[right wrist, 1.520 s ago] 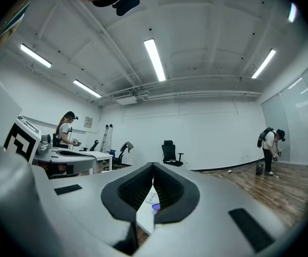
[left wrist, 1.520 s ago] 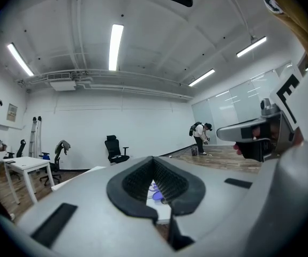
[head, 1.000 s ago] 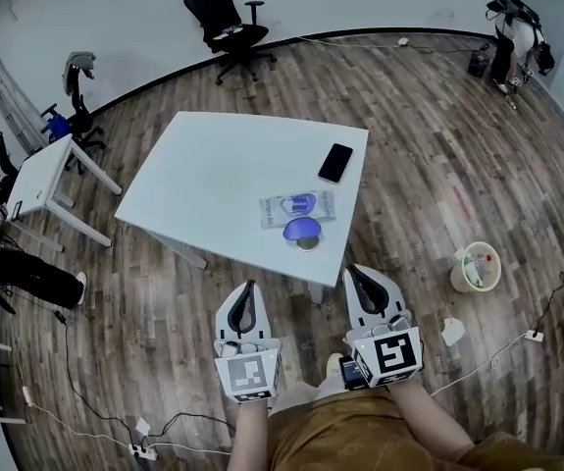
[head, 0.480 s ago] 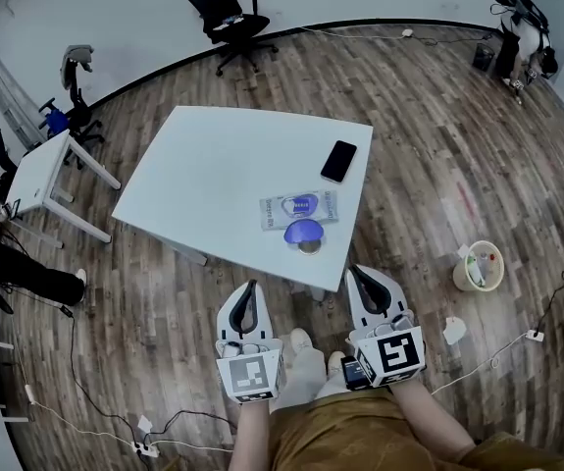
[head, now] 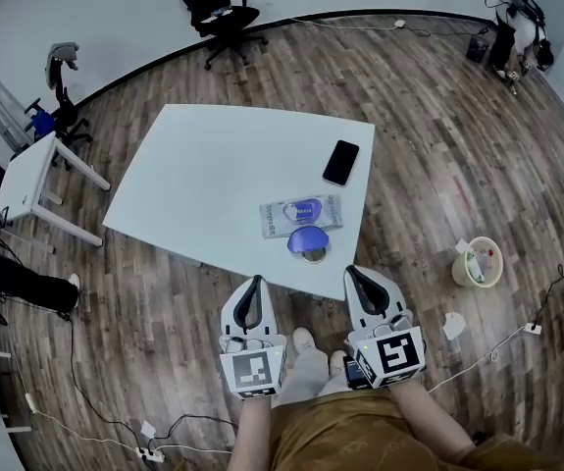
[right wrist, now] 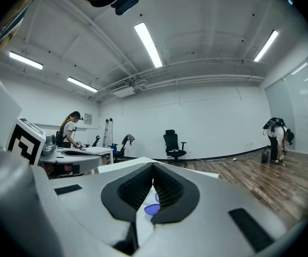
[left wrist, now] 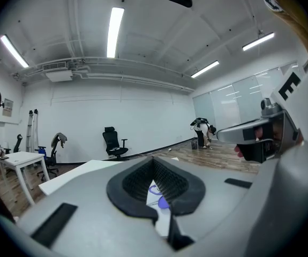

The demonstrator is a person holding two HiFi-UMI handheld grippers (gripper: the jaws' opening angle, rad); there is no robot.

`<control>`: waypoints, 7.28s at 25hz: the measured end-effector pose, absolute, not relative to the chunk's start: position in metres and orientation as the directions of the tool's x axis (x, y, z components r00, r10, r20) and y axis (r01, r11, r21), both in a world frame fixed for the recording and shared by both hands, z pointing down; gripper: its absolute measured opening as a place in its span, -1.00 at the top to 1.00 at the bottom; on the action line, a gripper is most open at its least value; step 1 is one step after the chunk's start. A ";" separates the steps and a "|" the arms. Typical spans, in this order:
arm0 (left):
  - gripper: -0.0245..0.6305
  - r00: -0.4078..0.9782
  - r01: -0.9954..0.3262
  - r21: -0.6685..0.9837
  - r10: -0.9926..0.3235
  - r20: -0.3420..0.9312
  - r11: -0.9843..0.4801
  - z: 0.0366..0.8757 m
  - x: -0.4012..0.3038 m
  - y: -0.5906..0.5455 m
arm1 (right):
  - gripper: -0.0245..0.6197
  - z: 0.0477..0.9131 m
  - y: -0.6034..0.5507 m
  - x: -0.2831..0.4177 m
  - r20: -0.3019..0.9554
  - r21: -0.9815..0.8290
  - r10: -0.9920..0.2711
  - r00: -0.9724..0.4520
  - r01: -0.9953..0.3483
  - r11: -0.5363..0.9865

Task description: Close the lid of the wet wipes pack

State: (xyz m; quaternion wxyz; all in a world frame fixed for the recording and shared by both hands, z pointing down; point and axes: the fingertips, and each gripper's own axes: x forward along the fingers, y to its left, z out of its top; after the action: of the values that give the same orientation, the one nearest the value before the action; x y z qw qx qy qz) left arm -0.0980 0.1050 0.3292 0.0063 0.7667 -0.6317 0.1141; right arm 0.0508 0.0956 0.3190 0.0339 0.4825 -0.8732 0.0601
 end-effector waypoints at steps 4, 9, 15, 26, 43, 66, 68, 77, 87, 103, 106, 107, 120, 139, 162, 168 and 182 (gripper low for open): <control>0.94 0.176 -0.972 -0.121 -0.965 0.194 -0.202 0.334 -0.115 0.084 | 0.90 0.323 0.075 0.041 0.126 -0.097 -0.848 -0.515 -0.857 0.506; 0.94 0.194 -0.973 -0.089 -0.962 0.195 -0.214 0.344 -0.130 0.059 | 0.90 0.330 0.053 0.031 0.155 -0.067 -0.858 -0.489 -0.872 0.485; 0.94 0.250 -0.962 -0.056 -0.942 0.225 -0.269 0.362 -0.130 0.037 | 0.90 0.357 0.040 0.028 0.239 -0.069 -0.858 -0.454 -0.890 0.451; 0.94 0.261 -0.958 -0.041 -0.919 0.295 -0.285 0.396 -0.125 0.004 | 0.90 0.399 0.010 0.032 0.324 -0.076 -0.834 -0.446 -0.891 0.447; 0.94 0.264 -0.950 -0.027 -0.845 0.465 -0.311 0.474 -0.100 -0.011 | 0.90 0.495 -0.010 0.033 0.515 -0.076 -0.719 -0.466 -0.861 0.504; 0.94 0.272 -0.951 0.088 -0.670 0.691 -0.296 0.575 -0.096 -0.003 | 0.90 0.552 -0.020 0.038 0.624 -0.069 -0.645 -0.441 -0.853 0.517; 0.94 0.284 -0.947 0.097 -0.661 0.695 -0.305 0.577 -0.092 -0.004 | 0.90 0.555 -0.021 0.040 0.633 -0.068 -0.640 -0.436 -0.854 0.515; 0.94 0.308 -0.936 0.119 -0.608 0.732 -0.331 0.592 -0.087 -0.005 | 0.90 0.575 -0.025 0.038 0.668 -0.077 -0.600 -0.440 -0.843 0.532; 0.94 0.315 -0.932 0.131 -0.582 0.750 -0.337 0.599 -0.084 -0.010 | 0.90 0.589 -0.029 0.029 0.708 -0.088 -0.542 -0.452 -0.819 0.567; 0.94 0.326 -0.933 0.147 -0.598 0.732 -0.329 0.585 -0.083 -0.021 | 0.90 0.579 -0.042 0.024 0.696 -0.080 -0.542 -0.471 -0.801 0.593; 0.94 0.325 -0.934 0.145 -0.605 0.727 -0.327 0.582 -0.084 -0.023 | 0.90 0.578 -0.042 0.023 0.694 -0.080 -0.543 -0.472 -0.801 0.594; 0.94 0.325 -0.934 0.144 -0.608 0.725 -0.327 0.581 -0.085 -0.024 | 0.90 0.577 -0.043 0.023 0.692 -0.078 -0.545 -0.473 -0.800 0.595; 0.94 0.326 -0.938 0.155 -0.641 0.695 -0.309 0.565 -0.086 -0.034 | 0.90 0.559 -0.057 0.022 0.653 -0.082 -0.573 -0.495 -0.799 0.596; 0.94 0.314 -0.941 0.131 -0.661 0.681 -0.312 0.551 -0.087 -0.047 | 0.90 0.545 -0.071 0.020 0.630 -0.077 -0.582 -0.515 -0.787 0.612; 0.94 0.306 -0.947 0.141 -0.676 0.671 -0.289 0.547 -0.095 -0.071 | 0.90 0.539 -0.099 0.018 0.598 -0.090 -0.605 -0.525 -0.795 0.600; 0.94 0.308 -0.947 0.149 -0.675 0.670 -0.284 0.549 -0.093 -0.074 | 0.90 0.539 -0.103 0.017 0.592 -0.095 -0.605 -0.533 -0.791 0.605; 0.94 0.310 -0.947 0.159 -0.672 0.673 -0.278 0.553 -0.094 -0.083 | 0.90 0.545 -0.113 0.020 0.601 -0.117 -0.600 -0.528 -0.801 0.588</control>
State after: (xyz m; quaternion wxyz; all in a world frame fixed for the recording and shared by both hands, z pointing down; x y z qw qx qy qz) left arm -0.0942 -0.0831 0.5531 0.2781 0.7599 -0.5328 0.2475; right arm 0.0199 -0.1126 0.5446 0.2592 0.4109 -0.8524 0.1933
